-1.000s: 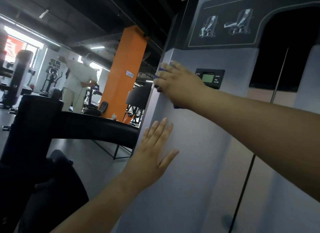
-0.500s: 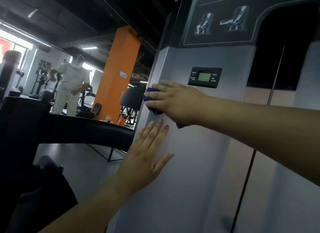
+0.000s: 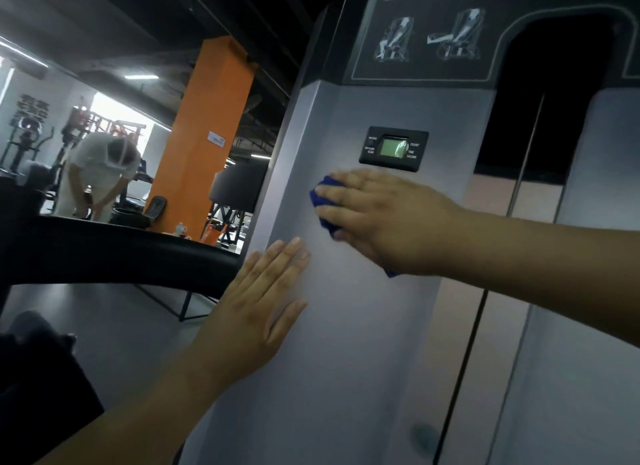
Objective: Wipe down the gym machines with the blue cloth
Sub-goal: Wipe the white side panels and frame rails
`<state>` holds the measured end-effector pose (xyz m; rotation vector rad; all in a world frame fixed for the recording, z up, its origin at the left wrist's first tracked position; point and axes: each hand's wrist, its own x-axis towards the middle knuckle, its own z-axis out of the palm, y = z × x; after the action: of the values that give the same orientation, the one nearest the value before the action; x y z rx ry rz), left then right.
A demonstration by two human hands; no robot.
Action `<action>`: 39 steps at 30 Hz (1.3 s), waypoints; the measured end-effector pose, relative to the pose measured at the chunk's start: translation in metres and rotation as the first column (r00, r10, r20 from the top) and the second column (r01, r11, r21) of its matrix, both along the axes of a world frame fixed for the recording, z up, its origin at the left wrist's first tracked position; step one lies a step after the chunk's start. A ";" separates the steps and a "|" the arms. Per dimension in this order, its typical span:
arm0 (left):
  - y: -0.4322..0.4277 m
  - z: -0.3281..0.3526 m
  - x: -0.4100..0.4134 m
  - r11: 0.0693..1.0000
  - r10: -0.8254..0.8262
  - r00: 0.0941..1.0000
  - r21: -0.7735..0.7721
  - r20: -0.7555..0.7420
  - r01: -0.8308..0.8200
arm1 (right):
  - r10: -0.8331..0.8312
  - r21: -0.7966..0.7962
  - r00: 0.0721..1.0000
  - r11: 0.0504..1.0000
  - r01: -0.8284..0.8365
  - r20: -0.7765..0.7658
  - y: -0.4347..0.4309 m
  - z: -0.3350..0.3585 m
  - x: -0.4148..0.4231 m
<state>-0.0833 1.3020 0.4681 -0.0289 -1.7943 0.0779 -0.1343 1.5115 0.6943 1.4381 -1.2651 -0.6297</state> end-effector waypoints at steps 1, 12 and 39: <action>0.001 -0.002 0.000 1.000 -0.003 1.000 0.001 0.007 0.003 | -0.004 0.072 1.000 0.997 0.005 -0.009 0.005 -0.005 -0.001; 0.001 -0.012 0.002 1.000 -0.010 0.999 0.029 0.037 0.009 | 0.065 0.111 0.998 0.992 -0.064 -0.002 0.028 -0.012 -0.005; 0.002 -0.012 0.000 1.000 -0.020 1.000 0.020 -0.010 0.021 | 0.061 -0.088 0.994 0.995 -0.053 0.092 0.041 -0.068 -0.017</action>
<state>-0.0830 1.3038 0.4558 -0.0327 -1.7847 0.0456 -0.1512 1.5526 0.6262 1.4417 -1.3037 -0.4679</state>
